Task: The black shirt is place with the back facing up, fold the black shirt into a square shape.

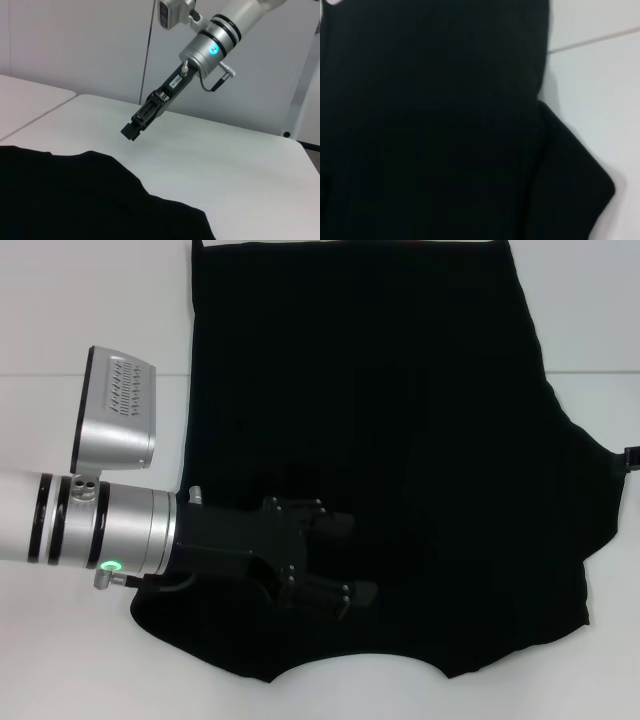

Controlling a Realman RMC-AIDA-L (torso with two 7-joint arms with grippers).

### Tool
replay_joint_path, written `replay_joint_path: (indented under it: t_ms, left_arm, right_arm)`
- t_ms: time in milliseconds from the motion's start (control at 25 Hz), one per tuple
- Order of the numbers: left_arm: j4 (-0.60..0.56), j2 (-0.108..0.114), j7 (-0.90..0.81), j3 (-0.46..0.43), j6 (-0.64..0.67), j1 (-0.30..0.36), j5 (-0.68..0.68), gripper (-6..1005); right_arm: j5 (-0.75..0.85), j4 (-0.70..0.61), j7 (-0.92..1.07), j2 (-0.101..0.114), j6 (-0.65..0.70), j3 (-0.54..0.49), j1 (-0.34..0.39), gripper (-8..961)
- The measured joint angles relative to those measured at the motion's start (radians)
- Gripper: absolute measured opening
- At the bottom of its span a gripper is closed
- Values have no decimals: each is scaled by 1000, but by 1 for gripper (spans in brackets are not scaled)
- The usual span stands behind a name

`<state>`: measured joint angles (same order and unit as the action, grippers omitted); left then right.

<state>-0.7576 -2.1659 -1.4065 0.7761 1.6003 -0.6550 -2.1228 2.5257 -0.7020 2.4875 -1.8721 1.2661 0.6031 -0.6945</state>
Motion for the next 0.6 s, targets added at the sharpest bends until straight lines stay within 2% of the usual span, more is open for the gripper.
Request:
replay_joint_path:
  t_ms: [440,600]
  left_arm:
    - [9,-2,7,-6,-10,8,5,920]
    - [9,-2,16,-6,-10,10,5,921]
  right_arm:
    - [5,137,-1,-7,-177,51,-35,830]
    - [6,162,-4,-16,-226,82,-46,821]
